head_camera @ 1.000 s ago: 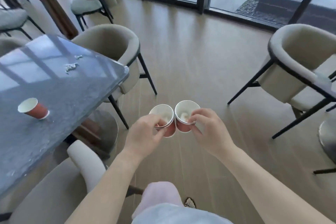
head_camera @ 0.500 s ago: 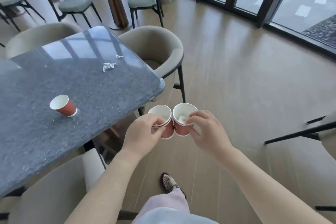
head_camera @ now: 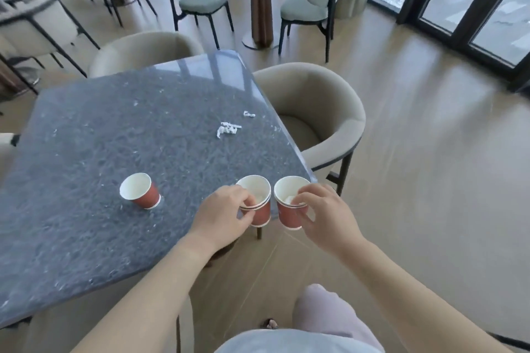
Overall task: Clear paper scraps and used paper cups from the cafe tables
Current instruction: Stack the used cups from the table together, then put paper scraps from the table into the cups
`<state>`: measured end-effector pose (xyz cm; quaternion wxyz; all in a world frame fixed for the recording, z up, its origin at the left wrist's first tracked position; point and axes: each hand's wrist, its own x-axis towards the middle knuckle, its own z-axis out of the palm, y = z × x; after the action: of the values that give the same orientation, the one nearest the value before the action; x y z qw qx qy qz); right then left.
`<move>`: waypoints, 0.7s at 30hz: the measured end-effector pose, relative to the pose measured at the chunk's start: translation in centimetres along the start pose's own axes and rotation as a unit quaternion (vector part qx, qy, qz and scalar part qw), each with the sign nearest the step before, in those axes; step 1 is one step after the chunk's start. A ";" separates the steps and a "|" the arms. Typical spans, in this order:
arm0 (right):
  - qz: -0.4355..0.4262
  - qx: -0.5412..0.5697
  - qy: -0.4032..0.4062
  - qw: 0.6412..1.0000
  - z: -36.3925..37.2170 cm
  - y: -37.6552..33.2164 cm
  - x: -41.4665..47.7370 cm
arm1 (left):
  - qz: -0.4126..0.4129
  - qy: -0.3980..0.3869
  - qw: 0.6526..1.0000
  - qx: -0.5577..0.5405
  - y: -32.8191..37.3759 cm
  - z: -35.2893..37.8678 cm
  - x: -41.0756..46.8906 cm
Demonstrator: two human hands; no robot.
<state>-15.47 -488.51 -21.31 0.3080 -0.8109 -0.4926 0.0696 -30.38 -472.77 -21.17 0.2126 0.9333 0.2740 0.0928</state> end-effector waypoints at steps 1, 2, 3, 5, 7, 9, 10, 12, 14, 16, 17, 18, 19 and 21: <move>-0.011 0.003 -0.011 1.000 0.5 0.0 1.5 | -0.014 0.004 1.000 0.004 -0.8 -0.2 0.6; -0.023 0.006 -0.022 0.999 1.1 0.0 3.1 | -0.028 0.006 1.000 0.008 -1.6 -0.3 1.3; -0.035 0.009 -0.035 0.999 1.7 0.1 4.6 | -0.042 0.005 0.999 0.014 -2.4 -0.4 2.0; -0.054 0.006 -0.063 0.997 3.0 0.3 7.8 | -0.068 -0.003 0.997 0.029 -3.9 -0.5 3.6; -0.071 -0.002 -0.092 0.993 4.2 0.6 11.2 | -0.092 -0.013 0.995 0.041 -5.3 -0.7 5.4; -0.088 0.002 -0.118 0.989 5.3 0.9 14.6 | -0.119 -0.019 0.991 0.052 -6.6 -1.0 7.6; -0.095 0.006 -0.130 0.987 5.8 1.0 16.3 | -0.132 -0.021 0.989 0.055 -7.2 -1.1 8.6; -0.111 0.004 -0.155 0.982 6.8 1.3 19.5 | -0.152 -0.022 0.986 0.059 -8.3 -1.1 10.7; -0.127 0.004 -0.175 0.976 7.7 1.6 22.4 | -0.169 -0.025 0.983 0.068 -9.2 -1.0 12.7; -0.136 -0.002 -0.190 0.972 8.6 2.2 24.5 | -0.183 -0.031 0.980 0.075 -9.9 -0.6 14.3; -0.141 -0.010 -0.197 0.970 9.0 2.7 25.4 | -0.189 -0.033 0.978 0.079 -10.2 -0.3 14.9; -0.147 -0.017 -0.204 0.968 9.4 3.1 26.1 | -0.194 -0.034 0.977 0.081 -10.5 0.0 15.5; -0.149 -0.023 -0.213 0.965 9.8 3.6 26.7 | -0.198 -0.036 0.976 0.083 -10.7 0.3 16.1; -0.140 -0.028 -0.229 0.963 10.4 4.3 27.8 | -0.210 -0.044 0.973 0.082 -11.0 0.9 17.2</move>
<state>-2.50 -462.05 -26.81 0.1705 -0.7046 -0.6604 0.1956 -21.01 -455.22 -25.95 0.1620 0.8725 0.4605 -0.0179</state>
